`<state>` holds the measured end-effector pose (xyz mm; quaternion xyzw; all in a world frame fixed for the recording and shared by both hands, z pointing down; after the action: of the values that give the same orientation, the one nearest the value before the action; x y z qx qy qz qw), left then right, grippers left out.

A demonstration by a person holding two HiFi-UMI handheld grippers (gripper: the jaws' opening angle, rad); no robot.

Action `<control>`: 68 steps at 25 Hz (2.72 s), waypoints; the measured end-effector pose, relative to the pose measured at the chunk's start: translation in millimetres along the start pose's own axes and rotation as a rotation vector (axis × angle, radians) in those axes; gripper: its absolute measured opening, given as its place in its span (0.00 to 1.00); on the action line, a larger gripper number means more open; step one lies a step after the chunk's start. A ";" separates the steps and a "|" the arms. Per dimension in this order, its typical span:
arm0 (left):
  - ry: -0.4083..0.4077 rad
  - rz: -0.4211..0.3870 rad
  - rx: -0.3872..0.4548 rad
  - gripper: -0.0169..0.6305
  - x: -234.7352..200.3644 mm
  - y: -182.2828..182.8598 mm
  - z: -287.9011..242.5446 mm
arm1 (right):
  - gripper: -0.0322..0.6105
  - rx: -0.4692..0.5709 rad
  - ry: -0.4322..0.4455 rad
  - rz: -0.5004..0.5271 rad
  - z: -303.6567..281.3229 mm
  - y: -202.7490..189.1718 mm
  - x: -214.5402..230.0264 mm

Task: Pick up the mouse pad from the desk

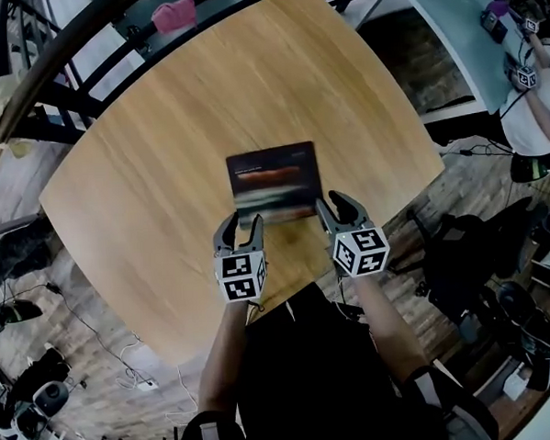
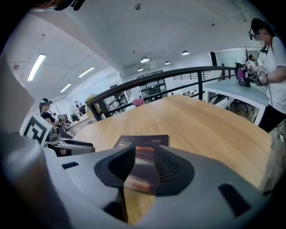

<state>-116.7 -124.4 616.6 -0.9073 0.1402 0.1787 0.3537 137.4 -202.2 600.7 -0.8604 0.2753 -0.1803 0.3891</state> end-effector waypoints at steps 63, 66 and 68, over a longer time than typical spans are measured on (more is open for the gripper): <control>0.052 0.100 -0.121 0.22 -25.8 -21.4 -69.8 | 0.30 -0.249 0.225 0.090 -100.2 -35.1 -48.0; 0.039 0.115 -0.106 0.14 -23.5 -22.2 -66.6 | 0.30 -0.240 0.219 0.092 -97.2 -32.2 -46.3; 0.032 0.125 -0.095 0.12 -22.5 -23.1 -64.6 | 0.30 -0.235 0.214 0.088 -94.5 -31.1 -44.7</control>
<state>-113.5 -149.8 684.1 -0.9153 0.1933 0.1925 0.2962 63.2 -211.7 680.0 -0.8629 0.3719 -0.2204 0.2619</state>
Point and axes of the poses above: the fingertips, and each gripper's own axes: z backward along the fingers, x to its right, y out of its top, the point moved 10 cm from there along z, backward along the fingers, and after that the axes turned 14 degrees about z, right-handed, at the moved point
